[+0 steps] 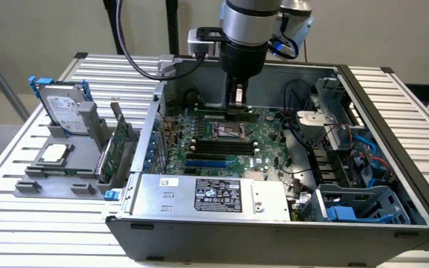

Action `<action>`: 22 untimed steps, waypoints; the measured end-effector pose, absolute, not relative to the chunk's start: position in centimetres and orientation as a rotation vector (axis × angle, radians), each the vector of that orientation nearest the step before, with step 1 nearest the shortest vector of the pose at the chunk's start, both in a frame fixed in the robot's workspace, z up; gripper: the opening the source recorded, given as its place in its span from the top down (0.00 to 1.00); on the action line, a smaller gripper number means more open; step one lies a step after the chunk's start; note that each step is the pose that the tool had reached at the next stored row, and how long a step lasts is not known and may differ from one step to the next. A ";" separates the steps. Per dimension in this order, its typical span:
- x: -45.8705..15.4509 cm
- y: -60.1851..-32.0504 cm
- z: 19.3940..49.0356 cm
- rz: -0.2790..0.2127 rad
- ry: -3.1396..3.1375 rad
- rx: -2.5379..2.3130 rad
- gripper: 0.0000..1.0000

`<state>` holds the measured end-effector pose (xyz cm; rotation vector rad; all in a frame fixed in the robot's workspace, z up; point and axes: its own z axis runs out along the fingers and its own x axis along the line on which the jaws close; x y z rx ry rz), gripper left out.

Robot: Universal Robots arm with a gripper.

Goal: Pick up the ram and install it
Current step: 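Insert the ram into the slot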

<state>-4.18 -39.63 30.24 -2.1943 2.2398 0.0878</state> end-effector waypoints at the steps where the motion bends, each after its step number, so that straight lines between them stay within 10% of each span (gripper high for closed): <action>1: -4.1 -39.8 30.1 0.088 2.240 -2.194 1.00; 22: -3.7 -40.0 26.2 0.086 2.241 -2.195 1.00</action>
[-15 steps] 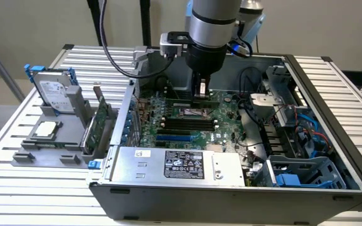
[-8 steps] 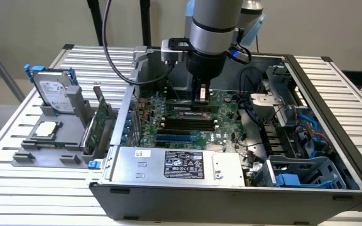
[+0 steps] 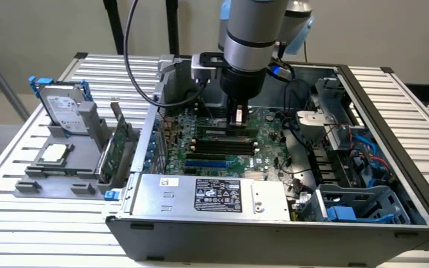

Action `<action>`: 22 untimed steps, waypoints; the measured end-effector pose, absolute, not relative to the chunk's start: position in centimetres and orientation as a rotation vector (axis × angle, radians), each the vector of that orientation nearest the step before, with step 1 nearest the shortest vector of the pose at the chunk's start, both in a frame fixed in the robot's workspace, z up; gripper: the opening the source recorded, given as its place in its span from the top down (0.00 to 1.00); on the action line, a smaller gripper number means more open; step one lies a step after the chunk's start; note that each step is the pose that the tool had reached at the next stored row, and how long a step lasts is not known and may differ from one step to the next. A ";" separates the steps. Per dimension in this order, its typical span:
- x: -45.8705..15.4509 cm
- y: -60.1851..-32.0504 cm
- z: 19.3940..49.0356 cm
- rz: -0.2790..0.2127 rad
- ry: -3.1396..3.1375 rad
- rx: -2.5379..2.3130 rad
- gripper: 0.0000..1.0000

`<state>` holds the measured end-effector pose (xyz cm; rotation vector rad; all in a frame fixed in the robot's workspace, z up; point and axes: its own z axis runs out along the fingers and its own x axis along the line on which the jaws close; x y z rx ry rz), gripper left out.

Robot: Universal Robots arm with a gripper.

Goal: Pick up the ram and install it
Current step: 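Insert the ram into the slot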

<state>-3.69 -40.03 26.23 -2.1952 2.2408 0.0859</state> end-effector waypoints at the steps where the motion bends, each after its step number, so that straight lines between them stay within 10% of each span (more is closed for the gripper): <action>1: -3.7 -39.9 26.0 0.085 2.241 -2.196 1.00; 22: -4.0 -39.4 23.0 0.015 2.257 -2.209 1.00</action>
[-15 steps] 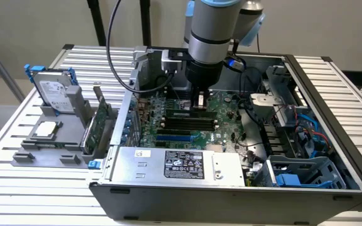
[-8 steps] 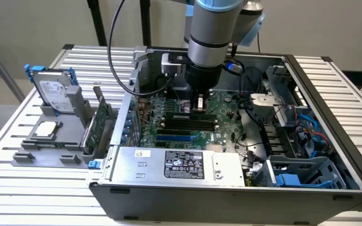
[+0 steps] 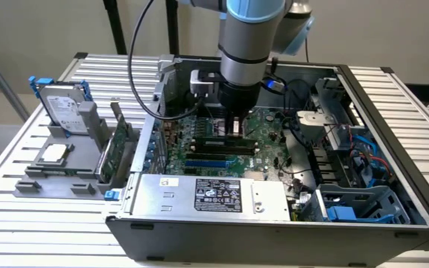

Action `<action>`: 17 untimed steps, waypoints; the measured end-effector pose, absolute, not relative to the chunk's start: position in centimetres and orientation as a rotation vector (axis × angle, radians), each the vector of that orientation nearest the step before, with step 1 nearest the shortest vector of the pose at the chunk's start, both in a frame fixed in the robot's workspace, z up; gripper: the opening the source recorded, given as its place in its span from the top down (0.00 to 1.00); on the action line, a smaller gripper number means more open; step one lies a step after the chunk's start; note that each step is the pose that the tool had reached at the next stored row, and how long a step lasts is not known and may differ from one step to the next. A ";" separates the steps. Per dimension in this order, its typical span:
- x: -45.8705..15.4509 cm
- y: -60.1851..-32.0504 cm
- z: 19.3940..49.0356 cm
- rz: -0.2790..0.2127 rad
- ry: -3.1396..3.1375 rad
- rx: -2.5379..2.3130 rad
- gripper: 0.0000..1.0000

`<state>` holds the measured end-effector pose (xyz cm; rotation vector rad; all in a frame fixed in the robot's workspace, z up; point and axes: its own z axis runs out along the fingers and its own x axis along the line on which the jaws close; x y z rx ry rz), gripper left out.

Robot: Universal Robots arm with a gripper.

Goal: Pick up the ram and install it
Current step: 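Insert the ram into the slot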

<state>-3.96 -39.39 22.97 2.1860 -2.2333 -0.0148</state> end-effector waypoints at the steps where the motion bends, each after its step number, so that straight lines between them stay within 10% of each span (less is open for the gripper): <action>1: -4.0 -39.4 22.9 -0.012 -2.235 2.187 1.00; 17: -4.1 -39.7 22.8 -0.009 -2.235 2.188 1.00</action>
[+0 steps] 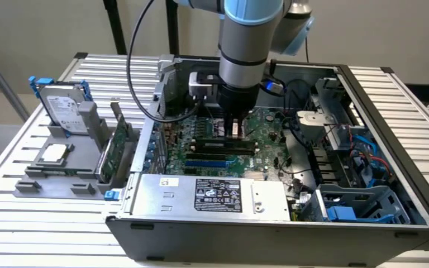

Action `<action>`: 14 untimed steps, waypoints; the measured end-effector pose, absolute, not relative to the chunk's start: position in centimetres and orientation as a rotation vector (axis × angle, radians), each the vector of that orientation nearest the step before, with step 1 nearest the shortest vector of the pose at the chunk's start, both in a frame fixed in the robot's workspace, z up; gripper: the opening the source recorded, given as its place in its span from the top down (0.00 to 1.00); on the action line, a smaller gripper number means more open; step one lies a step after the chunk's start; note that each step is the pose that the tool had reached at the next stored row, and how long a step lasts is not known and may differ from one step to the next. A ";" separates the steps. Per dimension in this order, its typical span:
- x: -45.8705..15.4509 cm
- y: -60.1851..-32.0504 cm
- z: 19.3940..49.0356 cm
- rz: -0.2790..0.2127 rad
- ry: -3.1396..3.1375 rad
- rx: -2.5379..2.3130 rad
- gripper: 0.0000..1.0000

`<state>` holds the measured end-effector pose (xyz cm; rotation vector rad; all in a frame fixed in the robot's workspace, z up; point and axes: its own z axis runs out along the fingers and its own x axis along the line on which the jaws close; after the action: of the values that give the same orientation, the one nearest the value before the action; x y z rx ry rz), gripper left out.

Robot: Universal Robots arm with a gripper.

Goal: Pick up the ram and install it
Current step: 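Insert the ram into the slot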

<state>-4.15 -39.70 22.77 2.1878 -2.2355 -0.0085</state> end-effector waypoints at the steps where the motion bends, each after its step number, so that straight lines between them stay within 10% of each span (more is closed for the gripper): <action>1: -4.1 -39.7 22.7 -0.008 -2.235 2.188 1.00; 14: -4.1 -39.7 22.4 -0.003 -2.237 2.189 1.00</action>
<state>-4.14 -39.71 22.42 2.1895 -2.2370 -0.0027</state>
